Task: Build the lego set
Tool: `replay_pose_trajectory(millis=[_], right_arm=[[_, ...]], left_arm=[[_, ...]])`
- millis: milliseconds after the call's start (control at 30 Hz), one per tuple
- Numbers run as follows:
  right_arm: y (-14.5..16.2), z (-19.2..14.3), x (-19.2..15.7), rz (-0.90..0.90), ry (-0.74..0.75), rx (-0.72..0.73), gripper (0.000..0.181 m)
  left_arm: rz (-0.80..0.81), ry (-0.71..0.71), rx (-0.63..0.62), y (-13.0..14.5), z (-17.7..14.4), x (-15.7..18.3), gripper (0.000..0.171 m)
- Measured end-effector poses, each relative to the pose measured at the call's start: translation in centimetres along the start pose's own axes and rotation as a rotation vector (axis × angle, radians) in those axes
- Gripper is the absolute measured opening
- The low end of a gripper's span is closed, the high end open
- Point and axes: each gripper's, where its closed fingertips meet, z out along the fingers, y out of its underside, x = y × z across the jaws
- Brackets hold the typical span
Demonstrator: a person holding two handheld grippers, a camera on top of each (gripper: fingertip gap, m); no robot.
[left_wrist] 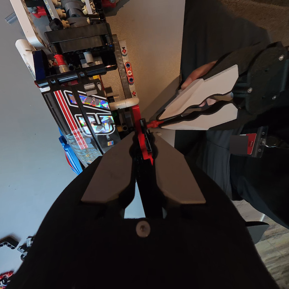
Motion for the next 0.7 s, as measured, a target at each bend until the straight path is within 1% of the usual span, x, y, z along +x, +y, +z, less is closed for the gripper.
replay_pose_trajectory(millis=[100, 200, 400, 533, 700], right_arm=[[-0.11, 0.15, -0.21, -0.008, -0.005, 0.020, 0.000], [0.18, 0.32, 0.03, -0.035, 0.025, 0.010, 0.001], [-0.31, 0.01, -0.37, -0.046, 0.031, 0.088, 0.000], [-0.02, 0.22, -0.30, -0.108, 0.075, 0.041, 0.000], [-0.26, -0.05, -0.87, -0.149, 0.087, 0.053, 0.001]], left_arm=[[-0.010, 0.031, 0.006, 0.07, -0.12, 0.03, 0.013], [-0.007, 0.043, 0.002, 0.10, -0.23, -0.08, 0.013], [0.003, 0.061, 0.000, 0.09, -0.19, 0.19, 0.013], [-0.004, 0.085, 0.012, 0.10, -0.49, 0.13, 0.013], [0.011, 0.102, 0.000, 0.46, -0.44, 0.62, 0.013]])
